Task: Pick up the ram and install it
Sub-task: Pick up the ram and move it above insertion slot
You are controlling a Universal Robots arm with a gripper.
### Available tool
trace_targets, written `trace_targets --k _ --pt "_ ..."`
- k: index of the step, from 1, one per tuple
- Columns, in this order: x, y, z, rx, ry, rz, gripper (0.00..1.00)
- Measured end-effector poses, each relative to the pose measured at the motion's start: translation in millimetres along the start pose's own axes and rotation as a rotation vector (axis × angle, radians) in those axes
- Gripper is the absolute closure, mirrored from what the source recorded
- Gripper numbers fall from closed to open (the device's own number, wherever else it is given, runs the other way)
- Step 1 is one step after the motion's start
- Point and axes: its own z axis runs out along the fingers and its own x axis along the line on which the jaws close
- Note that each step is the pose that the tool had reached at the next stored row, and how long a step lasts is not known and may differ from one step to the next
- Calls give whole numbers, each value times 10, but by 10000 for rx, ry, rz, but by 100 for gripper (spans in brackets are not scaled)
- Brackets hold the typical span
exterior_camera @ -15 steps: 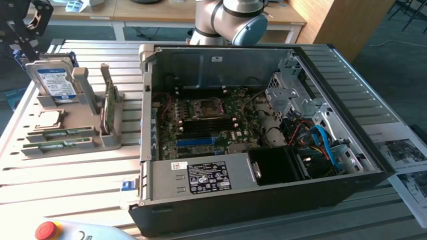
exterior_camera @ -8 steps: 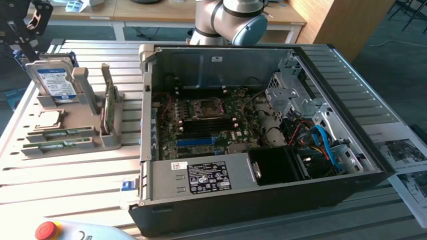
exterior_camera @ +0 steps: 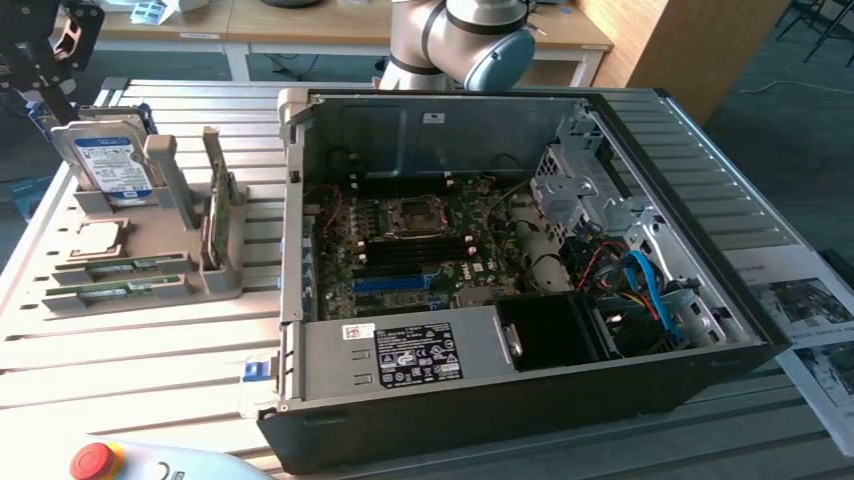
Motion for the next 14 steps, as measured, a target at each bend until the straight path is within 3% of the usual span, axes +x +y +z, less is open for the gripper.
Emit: trace_targets --k 14 --pt "0 -1 10 -36 81 -1699 89"
